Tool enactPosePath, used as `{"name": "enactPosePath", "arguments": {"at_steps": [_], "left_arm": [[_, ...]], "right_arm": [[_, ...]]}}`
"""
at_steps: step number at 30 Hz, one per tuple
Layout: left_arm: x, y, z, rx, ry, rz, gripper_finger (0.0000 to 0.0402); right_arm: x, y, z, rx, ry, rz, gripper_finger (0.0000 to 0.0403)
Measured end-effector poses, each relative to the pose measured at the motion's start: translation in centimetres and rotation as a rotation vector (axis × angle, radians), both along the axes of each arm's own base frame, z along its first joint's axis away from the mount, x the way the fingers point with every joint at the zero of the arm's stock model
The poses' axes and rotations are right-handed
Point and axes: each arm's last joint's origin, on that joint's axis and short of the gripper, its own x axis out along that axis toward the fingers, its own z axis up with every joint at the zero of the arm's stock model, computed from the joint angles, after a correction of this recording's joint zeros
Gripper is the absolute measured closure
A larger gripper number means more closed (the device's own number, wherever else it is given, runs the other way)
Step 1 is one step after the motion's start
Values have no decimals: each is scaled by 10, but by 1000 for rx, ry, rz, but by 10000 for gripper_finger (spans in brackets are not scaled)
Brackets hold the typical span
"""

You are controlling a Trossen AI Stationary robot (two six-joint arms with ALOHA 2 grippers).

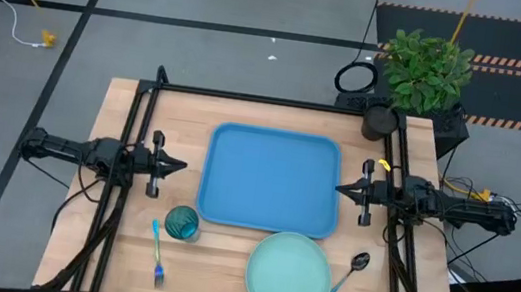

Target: Pick and place plate/cup/fork/spoon on tray

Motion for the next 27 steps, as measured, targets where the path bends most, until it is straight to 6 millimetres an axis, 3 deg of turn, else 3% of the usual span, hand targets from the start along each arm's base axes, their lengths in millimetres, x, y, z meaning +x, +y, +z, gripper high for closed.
{"name": "enactPosePath", "arguments": {"at_steps": [18,27], "left_arm": [[0,0,0,-31,-3,-2,378],[0,0,0,-207,-14,-13,378]], "right_arm": [[0,0,0,0,0,0,403],[0,0,0,0,0,0,403]]}}
